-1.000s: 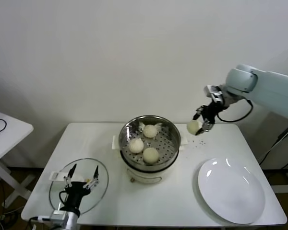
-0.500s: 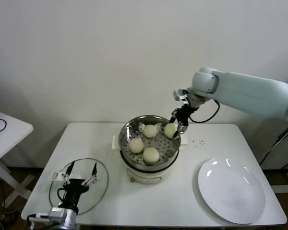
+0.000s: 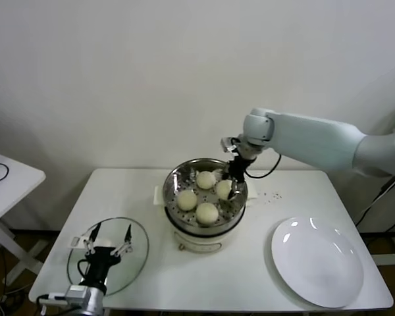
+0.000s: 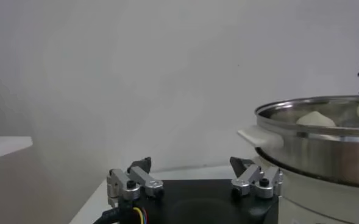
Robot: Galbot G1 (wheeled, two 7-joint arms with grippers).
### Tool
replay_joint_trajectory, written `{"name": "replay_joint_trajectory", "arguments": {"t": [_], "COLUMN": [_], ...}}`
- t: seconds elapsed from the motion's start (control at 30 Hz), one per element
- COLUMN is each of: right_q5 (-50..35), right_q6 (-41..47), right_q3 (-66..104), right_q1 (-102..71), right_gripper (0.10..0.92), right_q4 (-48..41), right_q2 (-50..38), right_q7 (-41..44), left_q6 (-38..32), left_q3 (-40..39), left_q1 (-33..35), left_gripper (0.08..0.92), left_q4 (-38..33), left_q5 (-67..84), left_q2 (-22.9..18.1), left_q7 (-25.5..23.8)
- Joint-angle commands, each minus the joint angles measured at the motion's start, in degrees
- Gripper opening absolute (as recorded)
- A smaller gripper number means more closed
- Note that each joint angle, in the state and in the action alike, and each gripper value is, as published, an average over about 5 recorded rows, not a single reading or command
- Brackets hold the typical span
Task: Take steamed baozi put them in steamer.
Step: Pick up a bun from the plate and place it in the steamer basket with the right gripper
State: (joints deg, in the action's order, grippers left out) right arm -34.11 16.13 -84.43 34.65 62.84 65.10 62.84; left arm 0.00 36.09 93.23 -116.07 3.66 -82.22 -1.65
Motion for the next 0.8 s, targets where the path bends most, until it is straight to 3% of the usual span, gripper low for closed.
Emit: {"name": "replay_joint_trajectory", "arguments": {"t": [0.03, 0.67, 0.8], "right_q5": [2.32, 3.34, 3.23], "right_q6": [-0.49, -0.91, -0.91], "right_q3": [0.15, 0.72, 1.16], "right_q1": [-2.90, -4.33, -4.34], "right_gripper": [0.655, 0.669, 0.743], "right_q4": [-5.58, -6.04, -5.83], "right_q2": [3.00, 3.00, 2.99], "right_q7": [0.56, 0.69, 0.75], "left_q6": [-0.01, -0.02, 0.02], "left_q3": [-0.07, -0.36, -0.38], "left_q1": [-0.06, -0.25, -0.30], "left_gripper": [0.823, 0.823, 0.823], "left_q4": [0.14, 0.56, 0.49], "left_q5": [0.03, -0.05, -0.10], "left_q2": [-0.06, -0.07, -0.08], "left_q7": [-0.02, -0.05, -0.05]}}
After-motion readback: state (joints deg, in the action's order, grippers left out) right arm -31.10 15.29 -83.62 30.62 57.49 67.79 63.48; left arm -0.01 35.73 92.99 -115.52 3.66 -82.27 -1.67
